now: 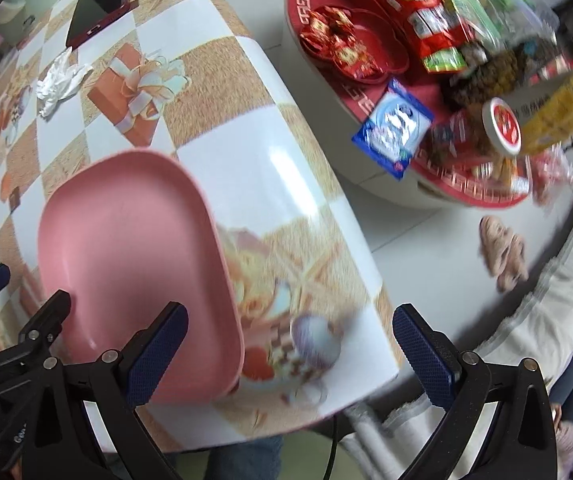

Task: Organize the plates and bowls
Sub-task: 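Move the left tool toward the pink square plate, then grasp the rim of the pink square plate with the left tool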

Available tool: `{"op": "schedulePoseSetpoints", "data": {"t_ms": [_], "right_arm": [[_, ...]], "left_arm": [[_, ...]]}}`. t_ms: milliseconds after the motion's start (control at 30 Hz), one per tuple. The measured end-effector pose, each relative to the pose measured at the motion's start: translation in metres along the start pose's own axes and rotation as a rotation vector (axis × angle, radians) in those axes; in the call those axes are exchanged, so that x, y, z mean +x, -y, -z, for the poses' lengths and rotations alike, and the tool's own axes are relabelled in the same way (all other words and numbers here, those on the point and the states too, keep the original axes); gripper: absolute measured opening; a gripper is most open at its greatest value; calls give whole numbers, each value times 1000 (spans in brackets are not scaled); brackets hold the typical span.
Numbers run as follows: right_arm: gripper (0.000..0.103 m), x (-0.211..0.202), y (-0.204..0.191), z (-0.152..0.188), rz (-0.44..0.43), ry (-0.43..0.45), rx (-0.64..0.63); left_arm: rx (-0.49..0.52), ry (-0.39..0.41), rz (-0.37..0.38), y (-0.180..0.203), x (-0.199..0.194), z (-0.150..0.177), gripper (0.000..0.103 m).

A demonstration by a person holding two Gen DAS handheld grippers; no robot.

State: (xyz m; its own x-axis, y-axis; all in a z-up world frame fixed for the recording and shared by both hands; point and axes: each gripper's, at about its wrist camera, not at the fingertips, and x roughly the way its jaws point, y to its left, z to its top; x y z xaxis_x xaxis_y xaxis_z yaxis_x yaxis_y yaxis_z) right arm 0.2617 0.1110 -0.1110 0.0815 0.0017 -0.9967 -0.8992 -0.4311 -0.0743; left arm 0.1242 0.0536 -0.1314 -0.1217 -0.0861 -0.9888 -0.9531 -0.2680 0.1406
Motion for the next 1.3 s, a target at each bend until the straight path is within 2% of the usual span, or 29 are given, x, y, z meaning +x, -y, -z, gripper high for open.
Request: {"op": "schedulePoseSetpoints", "data": {"t_ms": [167, 433, 733, 867, 1300], "right_arm": [[103, 15, -20, -9, 84, 1, -119], [103, 14, -42, 0, 61, -9, -148], [103, 15, -98, 21, 35, -39, -223], [103, 12, -131, 35, 36, -45, -271], [103, 8, -245, 88, -44, -98, -412]], "left_arm": [[-18, 0, 2, 1, 10, -4, 82], [-28, -19, -8, -35, 10, 19, 82], [-69, -51, -25, -91, 14, 66, 82], [-110, -78, -23, -121, 19, 92, 82], [-245, -121, -70, -225, 31, 182, 82]]}}
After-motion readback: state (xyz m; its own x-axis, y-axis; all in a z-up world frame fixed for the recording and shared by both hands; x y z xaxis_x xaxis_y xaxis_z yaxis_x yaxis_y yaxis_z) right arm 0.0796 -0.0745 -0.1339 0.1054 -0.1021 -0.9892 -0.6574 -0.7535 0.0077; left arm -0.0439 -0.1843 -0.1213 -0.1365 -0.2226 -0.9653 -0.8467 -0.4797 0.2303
